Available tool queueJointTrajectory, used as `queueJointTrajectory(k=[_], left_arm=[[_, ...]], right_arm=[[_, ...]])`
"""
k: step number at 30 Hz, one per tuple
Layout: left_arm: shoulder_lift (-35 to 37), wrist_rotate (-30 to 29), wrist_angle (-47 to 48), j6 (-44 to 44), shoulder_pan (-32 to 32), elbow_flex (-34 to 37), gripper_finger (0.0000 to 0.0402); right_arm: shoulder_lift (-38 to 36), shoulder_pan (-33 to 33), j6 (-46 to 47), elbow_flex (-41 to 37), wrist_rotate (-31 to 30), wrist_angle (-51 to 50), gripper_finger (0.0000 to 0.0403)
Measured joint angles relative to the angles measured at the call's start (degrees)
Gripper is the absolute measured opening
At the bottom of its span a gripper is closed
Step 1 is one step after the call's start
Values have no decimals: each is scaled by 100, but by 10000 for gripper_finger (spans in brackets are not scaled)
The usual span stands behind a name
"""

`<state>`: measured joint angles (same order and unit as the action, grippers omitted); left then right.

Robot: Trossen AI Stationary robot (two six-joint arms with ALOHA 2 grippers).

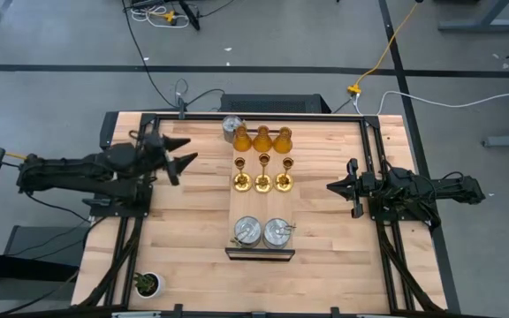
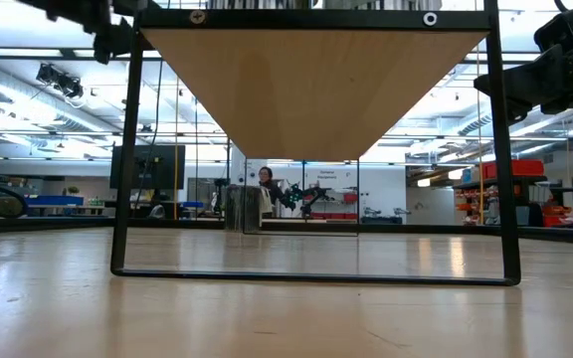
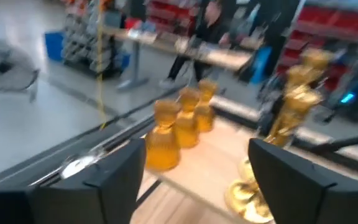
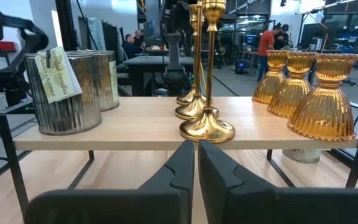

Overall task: Pick & Place candle stick holders
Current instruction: Put the scented candle on the shelf

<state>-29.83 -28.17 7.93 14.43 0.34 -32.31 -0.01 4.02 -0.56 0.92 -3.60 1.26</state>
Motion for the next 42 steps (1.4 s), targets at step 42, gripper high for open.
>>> queueJointTrajectory(k=[42], left_arm=[[-3267, 3026, 1921, -1639, 4222, -3292, 353]], right_arm=[[0, -1, 1, 1, 0, 0, 27]])
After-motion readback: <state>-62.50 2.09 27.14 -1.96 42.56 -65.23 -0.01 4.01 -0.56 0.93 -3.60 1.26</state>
